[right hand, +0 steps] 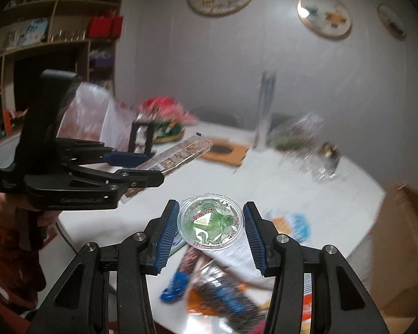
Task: Organize snacks
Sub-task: 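Lift and carry the nut bar with the left gripper while the right carries the jelly cup to the box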
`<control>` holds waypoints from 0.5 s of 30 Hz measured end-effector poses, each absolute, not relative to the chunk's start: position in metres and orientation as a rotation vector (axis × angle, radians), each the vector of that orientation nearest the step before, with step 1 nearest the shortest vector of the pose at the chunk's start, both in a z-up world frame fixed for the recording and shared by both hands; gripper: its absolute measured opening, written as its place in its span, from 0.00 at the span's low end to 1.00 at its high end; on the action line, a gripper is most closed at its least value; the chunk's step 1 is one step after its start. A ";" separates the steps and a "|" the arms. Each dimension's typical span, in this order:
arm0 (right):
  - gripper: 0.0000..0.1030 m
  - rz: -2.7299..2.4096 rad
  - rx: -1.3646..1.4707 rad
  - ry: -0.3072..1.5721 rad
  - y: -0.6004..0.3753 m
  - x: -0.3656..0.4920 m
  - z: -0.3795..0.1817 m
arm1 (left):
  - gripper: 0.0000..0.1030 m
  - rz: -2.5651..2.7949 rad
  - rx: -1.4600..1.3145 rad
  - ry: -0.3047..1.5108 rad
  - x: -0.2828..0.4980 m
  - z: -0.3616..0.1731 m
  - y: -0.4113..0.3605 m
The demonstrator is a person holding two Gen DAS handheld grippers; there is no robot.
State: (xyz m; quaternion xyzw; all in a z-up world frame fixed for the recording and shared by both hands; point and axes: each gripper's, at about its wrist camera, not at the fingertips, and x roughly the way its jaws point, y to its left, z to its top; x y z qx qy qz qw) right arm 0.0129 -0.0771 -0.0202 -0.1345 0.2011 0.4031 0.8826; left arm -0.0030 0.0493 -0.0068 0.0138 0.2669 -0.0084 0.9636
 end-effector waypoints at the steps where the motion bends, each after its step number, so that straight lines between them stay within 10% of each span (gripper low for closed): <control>1: 0.42 0.828 -0.275 0.401 -0.084 0.013 -0.012 | 0.38 -0.043 0.035 0.522 -0.002 0.004 0.042; 15: 0.42 0.529 -0.195 0.344 -0.226 0.030 0.044 | 0.38 -0.464 0.183 0.460 0.067 0.089 -0.127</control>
